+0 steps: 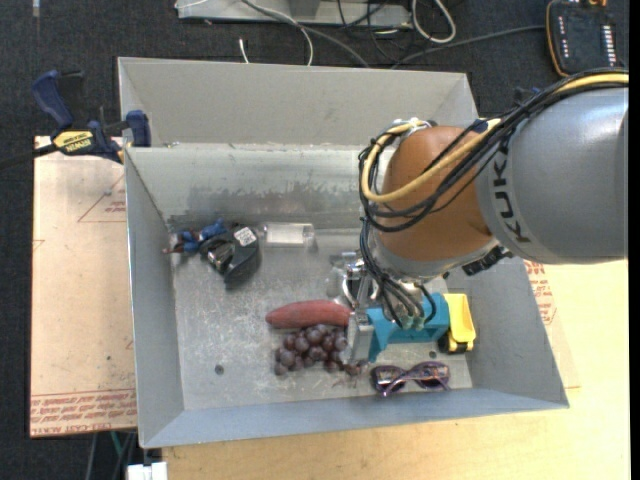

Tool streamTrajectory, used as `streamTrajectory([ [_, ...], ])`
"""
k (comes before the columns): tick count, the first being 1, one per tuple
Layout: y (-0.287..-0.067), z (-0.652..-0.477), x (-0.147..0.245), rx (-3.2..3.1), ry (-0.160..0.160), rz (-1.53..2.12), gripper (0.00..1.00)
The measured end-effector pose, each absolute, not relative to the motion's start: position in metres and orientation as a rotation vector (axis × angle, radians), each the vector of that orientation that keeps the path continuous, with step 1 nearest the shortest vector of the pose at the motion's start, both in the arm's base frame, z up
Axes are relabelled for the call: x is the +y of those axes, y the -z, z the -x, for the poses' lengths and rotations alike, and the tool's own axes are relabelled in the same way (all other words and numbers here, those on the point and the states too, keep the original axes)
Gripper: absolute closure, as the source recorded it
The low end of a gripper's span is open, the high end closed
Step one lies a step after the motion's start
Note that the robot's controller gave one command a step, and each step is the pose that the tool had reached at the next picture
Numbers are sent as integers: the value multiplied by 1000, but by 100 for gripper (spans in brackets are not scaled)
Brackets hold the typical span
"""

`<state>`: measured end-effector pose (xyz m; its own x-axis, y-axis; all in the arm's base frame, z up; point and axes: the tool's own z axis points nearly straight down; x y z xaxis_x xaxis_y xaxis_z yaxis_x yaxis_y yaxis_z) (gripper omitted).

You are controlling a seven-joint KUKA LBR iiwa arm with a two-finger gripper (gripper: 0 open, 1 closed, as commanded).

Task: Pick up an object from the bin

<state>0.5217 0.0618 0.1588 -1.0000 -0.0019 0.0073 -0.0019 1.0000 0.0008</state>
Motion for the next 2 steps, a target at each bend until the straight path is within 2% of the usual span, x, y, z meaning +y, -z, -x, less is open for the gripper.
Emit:
streamTrajectory([
  [1,-163,-523,61,-3142,2,2,0],
  [2,-74,-520,60,-3150,5,176,0],
])
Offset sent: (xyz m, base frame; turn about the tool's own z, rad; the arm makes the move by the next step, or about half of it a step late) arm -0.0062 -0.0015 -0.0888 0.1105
